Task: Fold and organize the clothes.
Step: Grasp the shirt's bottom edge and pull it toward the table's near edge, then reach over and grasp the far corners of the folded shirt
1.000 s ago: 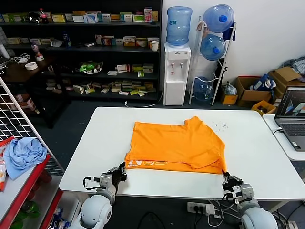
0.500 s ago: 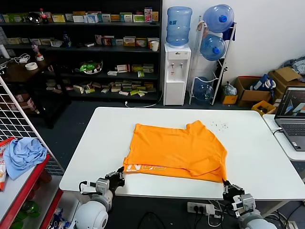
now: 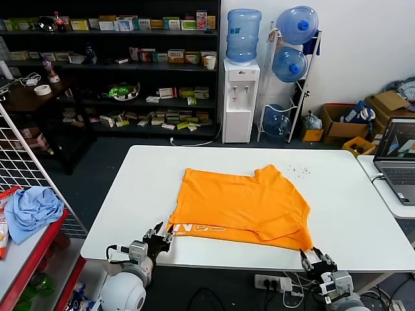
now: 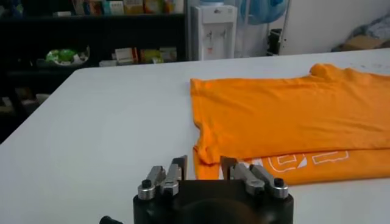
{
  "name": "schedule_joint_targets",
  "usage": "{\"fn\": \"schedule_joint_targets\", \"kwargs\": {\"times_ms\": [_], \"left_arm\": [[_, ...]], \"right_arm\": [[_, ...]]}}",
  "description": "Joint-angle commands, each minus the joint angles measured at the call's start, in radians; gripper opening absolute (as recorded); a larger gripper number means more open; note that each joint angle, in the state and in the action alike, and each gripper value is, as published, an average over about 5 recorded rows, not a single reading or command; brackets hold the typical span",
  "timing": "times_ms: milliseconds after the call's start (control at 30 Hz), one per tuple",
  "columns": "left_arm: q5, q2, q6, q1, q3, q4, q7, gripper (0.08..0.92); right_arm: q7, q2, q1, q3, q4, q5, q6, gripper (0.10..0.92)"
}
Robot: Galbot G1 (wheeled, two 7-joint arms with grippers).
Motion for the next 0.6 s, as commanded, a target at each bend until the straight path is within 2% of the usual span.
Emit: {"fn": "schedule_joint_targets", "kwargs": {"times_ms": [33,167,267,367,600], "left_arm": [[0.001,0.002,-0.016,-0.037,-0.006,-0.024,0.007,0.587],[0.004,-0.014,-0.046,-0.117,0.014,0.034,0.022,0.700],[0.005,-0.022,-0.059,-0.203,0.045,0.105,0.032,0.778],[-0.004,-0.029,-0.062,-0.310,0.080,0.201,0.034,0.816],[-0.050,-0.056,-0.063,-0.530,0.165,0.438,0.035,0.823]], "right_arm": [[0.019,-0.018,0.064,0.008,0.055,0.080,0.069,0.629],[0.023,-0.044,0.190,-0.012,-0.026,0.147,0.109,0.748],[0.020,-0.073,0.296,-0.039,-0.108,0.209,0.096,0.805],[0.012,-0.096,0.425,-0.068,-0.198,0.264,0.051,0.820],[-0.065,-0.115,0.665,-0.129,-0.402,0.275,-0.035,0.823]]}}
